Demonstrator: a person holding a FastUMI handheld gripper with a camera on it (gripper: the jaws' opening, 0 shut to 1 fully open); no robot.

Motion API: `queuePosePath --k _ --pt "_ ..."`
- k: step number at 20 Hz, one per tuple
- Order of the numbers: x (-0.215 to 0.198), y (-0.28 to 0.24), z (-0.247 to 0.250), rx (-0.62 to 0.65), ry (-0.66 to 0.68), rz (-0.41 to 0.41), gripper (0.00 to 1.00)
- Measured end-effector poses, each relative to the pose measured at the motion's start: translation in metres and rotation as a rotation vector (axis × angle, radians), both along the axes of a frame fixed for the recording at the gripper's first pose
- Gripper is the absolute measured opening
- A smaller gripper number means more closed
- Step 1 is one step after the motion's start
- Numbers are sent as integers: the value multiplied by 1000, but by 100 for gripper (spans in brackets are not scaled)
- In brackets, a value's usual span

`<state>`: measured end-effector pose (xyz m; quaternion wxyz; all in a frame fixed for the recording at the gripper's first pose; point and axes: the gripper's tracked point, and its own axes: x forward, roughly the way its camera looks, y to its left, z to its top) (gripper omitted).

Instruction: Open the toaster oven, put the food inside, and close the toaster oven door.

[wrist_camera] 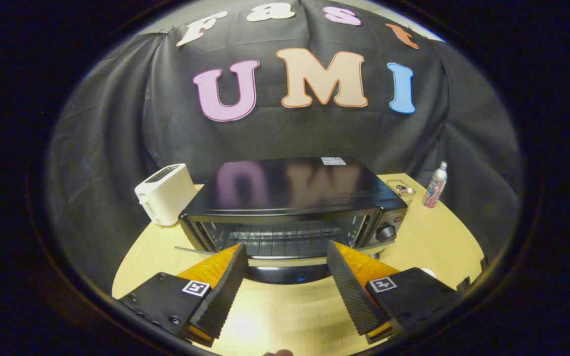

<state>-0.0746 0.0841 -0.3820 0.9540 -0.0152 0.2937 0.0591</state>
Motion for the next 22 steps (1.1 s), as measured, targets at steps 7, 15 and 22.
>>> queuePosePath --k 7,15,22 --pt "-34 -6 -15 -7 43 -2 100" --pt "-68 -12 -39 -34 137 3 100" --pt "-115 -18 -89 -52 303 -7 100"
